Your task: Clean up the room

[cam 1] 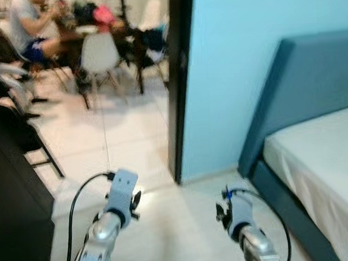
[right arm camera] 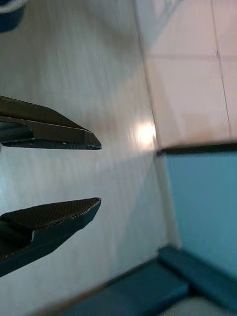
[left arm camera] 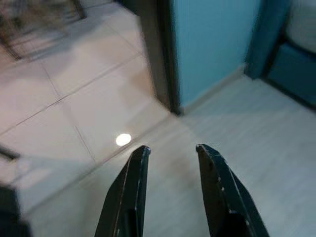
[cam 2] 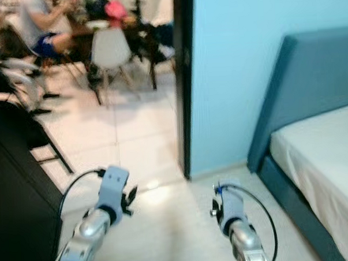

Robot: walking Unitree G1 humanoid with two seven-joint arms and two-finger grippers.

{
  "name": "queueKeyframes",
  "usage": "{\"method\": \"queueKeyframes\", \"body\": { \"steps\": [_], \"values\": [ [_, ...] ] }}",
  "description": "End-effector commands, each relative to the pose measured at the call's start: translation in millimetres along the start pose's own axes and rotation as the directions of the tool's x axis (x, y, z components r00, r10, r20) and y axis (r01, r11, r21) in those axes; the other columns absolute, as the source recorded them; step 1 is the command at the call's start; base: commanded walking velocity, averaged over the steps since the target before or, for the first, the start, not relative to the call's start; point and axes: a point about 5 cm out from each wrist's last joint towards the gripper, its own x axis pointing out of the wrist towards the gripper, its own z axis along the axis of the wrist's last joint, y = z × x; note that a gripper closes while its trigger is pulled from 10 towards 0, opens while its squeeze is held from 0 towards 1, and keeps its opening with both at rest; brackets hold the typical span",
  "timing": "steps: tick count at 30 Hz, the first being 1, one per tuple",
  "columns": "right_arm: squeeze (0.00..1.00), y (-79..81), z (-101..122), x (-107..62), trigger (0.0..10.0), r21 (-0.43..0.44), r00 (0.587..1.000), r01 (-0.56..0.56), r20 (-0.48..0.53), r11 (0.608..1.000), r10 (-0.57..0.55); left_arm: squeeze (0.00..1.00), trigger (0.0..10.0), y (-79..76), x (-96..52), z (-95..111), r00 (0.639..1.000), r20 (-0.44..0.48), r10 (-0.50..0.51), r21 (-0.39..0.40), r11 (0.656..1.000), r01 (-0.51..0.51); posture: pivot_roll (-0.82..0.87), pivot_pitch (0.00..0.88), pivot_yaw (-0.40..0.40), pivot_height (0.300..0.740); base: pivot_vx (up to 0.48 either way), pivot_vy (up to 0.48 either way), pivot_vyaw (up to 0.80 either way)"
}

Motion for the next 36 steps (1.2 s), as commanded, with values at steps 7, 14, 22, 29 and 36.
{"method": "queueKeyframes", "body": {
  "steps": [7,14,22,29,36],
  "values": [
    [0.0,-0.6,-5,-5.1,10.0,0.026,1.0,0.008,-0.008,1.0,-0.008,0.0,10.0,-0.9,-0.9,7,0.999,0.045,-0.016,-0.039,0.999,0.018,0.03,0.023,-0.005,0.74,0.0,0.0,-0.8],
    [0.0,0.6,-5,-9.0,10.0,0.044,1.0,0.015,-0.001,0.999,-0.015,0.0,10.0,-4.2,-3.4,12,0.994,0.091,-0.055,-0.118,0.991,0.065,0.03,0.026,0.008,0.74,0.0,0.0,-0.8],
    [0.0,-2.8,-4,-14.1,10.0,0.056,0.999,0.048,0.018,0.997,-0.049,0.0,10.0,-7.6,-4.0,14,0.991,0.109,-0.077,-0.146,0.985,0.093,0.03,0.026,0.019,0.74,0.0,0.0,-0.8],
    [0.0,-4.5,-3,-15.3,10.0,0.056,0.998,0.059,0.025,0.997,-0.061,0.0,10.0,-7.6,-3.5,15,0.99,0.12,-0.068,-0.141,0.986,0.085,0.03,0.026,0.02,0.74,0.0,0.0,-0.8],
    [0.0,-5.9,1,-18.5,10.0,0.057,0.997,0.072,0.034,0.996,-0.074,0.0,10.0,-8.4,-4.1,18,0.988,0.137,-0.076,-0.177,0.979,0.1,0.02,0.024,0.018,0.74,0.0,0.0,-0.8]
  ]
}}
